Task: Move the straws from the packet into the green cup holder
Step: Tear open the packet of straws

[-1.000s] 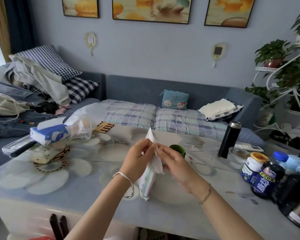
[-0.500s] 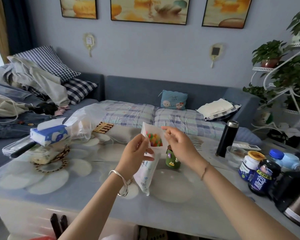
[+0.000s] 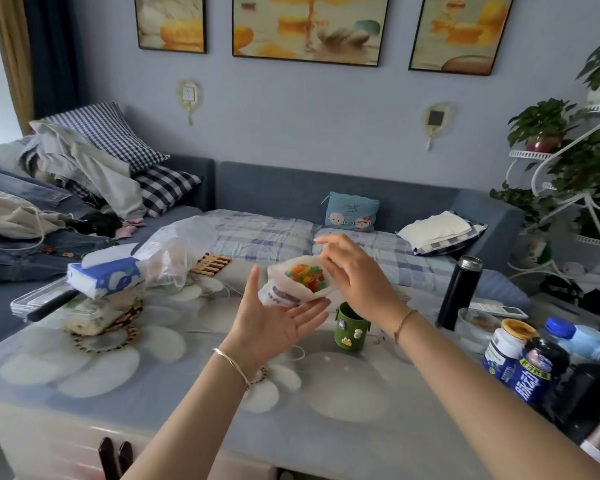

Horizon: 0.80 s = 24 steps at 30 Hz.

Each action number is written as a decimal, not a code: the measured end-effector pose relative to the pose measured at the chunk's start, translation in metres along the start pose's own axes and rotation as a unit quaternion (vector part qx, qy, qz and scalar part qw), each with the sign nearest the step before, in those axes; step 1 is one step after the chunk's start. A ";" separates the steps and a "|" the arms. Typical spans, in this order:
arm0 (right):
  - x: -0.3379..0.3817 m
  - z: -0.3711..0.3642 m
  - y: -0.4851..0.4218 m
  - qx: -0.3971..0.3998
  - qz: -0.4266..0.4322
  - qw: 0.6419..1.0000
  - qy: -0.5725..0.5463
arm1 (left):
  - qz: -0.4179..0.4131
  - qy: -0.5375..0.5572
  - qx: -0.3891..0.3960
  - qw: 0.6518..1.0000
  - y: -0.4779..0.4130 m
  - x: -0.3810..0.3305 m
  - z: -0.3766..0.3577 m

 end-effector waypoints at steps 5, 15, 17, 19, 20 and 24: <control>-0.003 -0.019 0.017 -0.036 0.020 0.998 0.039 | 0.041 0.116 0.065 0.990 -0.029 -0.003 -0.003; -0.036 -0.100 0.078 -0.277 -0.353 0.835 -0.319 | -0.109 0.047 -0.104 0.987 -0.106 0.002 0.051; -0.040 -0.115 0.087 -0.318 -0.469 0.674 -0.475 | -0.180 -0.017 -0.168 0.969 -0.117 0.002 0.067; -0.044 -0.132 0.099 -0.333 -0.515 0.504 -0.608 | -0.242 -0.086 -0.235 0.937 -0.125 0.006 0.082; -0.043 -0.139 0.103 -0.340 -0.517 0.435 -0.654 | -0.273 -0.115 -0.265 0.918 -0.128 0.010 0.089; -0.050 -0.164 0.116 -0.261 -0.574 0.482 -0.608 | -0.364 -0.208 -0.297 0.858 -0.136 0.027 0.102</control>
Point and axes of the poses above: each hand's wrist, its own y-axis away from the middle knuckle, its own z-axis out of the back of the hand, x = y × z, the point moved 1 cm from there along -y, towards the middle knuckle, and after that the axes turned 13 degrees about z, right-handed, at the moved point
